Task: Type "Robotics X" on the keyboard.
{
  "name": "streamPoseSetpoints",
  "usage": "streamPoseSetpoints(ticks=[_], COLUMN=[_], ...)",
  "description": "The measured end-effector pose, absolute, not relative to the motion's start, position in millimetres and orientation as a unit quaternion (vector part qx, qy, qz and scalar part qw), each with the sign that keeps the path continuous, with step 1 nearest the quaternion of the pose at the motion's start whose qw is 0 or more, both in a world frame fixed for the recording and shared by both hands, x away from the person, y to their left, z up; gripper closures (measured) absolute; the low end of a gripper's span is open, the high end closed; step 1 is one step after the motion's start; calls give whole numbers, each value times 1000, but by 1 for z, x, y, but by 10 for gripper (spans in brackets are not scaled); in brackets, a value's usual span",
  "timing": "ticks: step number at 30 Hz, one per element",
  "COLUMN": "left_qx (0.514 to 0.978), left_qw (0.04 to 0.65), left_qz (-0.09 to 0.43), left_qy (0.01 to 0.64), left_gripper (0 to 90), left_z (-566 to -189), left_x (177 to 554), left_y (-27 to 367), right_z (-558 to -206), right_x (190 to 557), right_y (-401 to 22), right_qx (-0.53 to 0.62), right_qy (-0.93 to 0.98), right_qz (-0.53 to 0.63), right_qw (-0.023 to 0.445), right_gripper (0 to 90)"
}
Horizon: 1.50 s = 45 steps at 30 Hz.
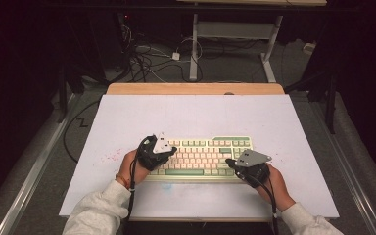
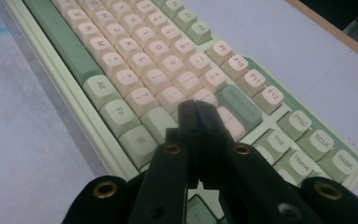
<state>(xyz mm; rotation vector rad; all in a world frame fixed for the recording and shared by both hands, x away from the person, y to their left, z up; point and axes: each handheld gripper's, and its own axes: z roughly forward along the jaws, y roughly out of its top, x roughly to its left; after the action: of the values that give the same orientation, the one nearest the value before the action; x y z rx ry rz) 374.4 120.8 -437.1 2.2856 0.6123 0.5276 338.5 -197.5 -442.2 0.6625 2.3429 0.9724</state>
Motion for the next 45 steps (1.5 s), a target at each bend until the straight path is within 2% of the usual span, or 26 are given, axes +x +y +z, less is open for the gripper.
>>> streamPoseSetpoints(ticks=[18,21,22,23,26,27,28,32,33,35,37,39,45], left_qx=[874,872,870,871,868,869,869,868,865,858,855,852,845], left_qw=[372,384,386,386,389,385,383,388,384,383,388,388,396], left_qz=[220,217,222,223,232,235,239,238,251,265,264,268,276], left_qy=[224,213,210,208,203,203,203,199,204,217,222,226,231], left_gripper=[873,828,769,769,692,653,565,482,441,282,276,226,188], left_z=[-429,-428,-428,-428,-428,-428,-428,-432,-434,-436,-438,-441,-447], left_x=[362,359,358,357,353,352,351,348,347,346,345,343,334], left_y=[128,131,132,132,135,136,137,141,142,143,146,148,157], right_z=[-425,-424,-423,-423,-422,-422,-421,-420,-420,-419,-419,-419,-419], right_x=[329,328,328,328,327,327,327,327,327,327,327,327,329], right_y=[-208,-209,-210,-210,-211,-211,-211,-212,-212,-213,-213,-214,-214], right_qx=[245,246,245,245,244,244,243,244,245,245,246,247,246], right_qy=[845,844,844,844,843,843,842,841,841,841,840,841,841], right_qz=[390,392,393,393,394,395,396,398,398,399,399,399,398], right_qw=[270,270,272,272,272,272,272,273,273,273,273,270,270], right_gripper=[900,900,900,900,900,900,900,900,900,900,900,900,900])
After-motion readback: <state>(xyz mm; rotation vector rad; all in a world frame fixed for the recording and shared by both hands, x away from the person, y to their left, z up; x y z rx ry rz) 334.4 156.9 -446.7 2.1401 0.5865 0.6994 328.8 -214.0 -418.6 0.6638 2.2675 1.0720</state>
